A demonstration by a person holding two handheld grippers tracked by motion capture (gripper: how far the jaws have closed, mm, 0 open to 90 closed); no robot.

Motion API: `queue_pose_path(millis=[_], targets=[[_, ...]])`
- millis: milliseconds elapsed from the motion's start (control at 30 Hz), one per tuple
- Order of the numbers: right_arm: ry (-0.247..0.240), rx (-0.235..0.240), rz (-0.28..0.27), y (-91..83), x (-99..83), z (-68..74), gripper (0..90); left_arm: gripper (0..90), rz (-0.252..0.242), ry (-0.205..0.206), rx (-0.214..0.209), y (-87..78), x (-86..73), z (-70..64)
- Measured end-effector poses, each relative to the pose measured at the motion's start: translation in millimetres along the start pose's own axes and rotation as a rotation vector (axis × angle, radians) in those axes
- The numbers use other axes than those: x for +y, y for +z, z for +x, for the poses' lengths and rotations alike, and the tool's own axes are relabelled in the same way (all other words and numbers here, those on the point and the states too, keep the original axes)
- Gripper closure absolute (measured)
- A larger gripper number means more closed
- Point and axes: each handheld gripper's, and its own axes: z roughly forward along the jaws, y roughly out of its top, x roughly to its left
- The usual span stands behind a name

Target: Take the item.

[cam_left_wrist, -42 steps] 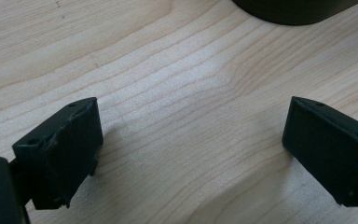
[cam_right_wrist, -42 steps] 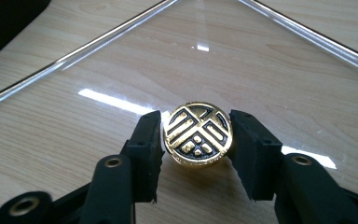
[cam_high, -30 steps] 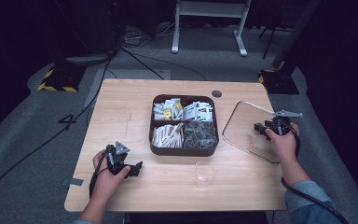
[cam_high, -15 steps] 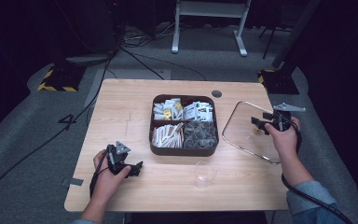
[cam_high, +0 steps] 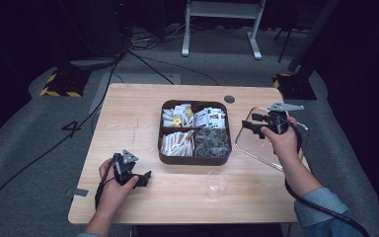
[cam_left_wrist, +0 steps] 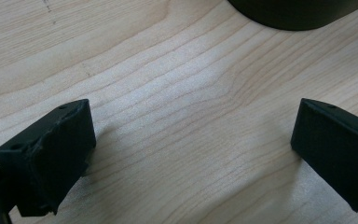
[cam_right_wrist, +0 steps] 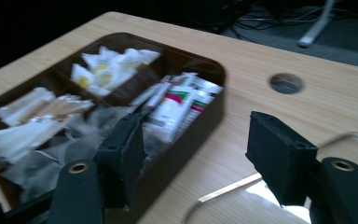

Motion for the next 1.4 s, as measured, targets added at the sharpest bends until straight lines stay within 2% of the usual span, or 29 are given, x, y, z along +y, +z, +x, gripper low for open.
queue_pose_path(millis=[233, 433, 767, 833, 967, 1067, 1200, 1400], targets=[[-0.066, 0.078, 0.066, 28.3, 7.7, 26.1, 44.3, 0.2, 0.001, 0.002, -0.002, -0.5, -0.5, -0.2], [-0.093, 0.142, 0.126, 50.5, 0.9, 44.1, 46.1, 0.2, 0.001, 0.004, -0.003, -0.4, -0.4, -0.1], [-0.113, 0.206, 0.157, 71.0, -9.7, 63.5, 45.5, 0.1, 0.002, 0.005, -0.005, -0.3, -0.2, 0.0], [-0.111, 0.227, 0.173, 76.3, -12.1, 66.6, 45.3, 0.1, 0.001, 0.005, -0.005, -0.3, -0.2, 0.0], [-0.137, 0.252, 0.210, 87.8, -17.8, 73.5, 48.3, 0.2, 0.000, 0.007, -0.005, -0.3, -0.3, -0.1], [-0.167, 0.243, 0.243, 95.4, -22.4, 77.9, 52.0, 0.2, 0.000, 0.010, -0.007, -0.6, -0.6, -0.3], [-0.187, 0.224, 0.253, 99.1, -25.0, 79.4, 66.0, 0.2, 0.003, 0.010, -0.011, -0.9, -0.9, -0.5], [-0.195, 0.205, 0.240, 95.8, -23.2, 80.7, 67.2, 0.2, 0.002, 0.008, -0.011, -0.9, -0.9, -0.6]])
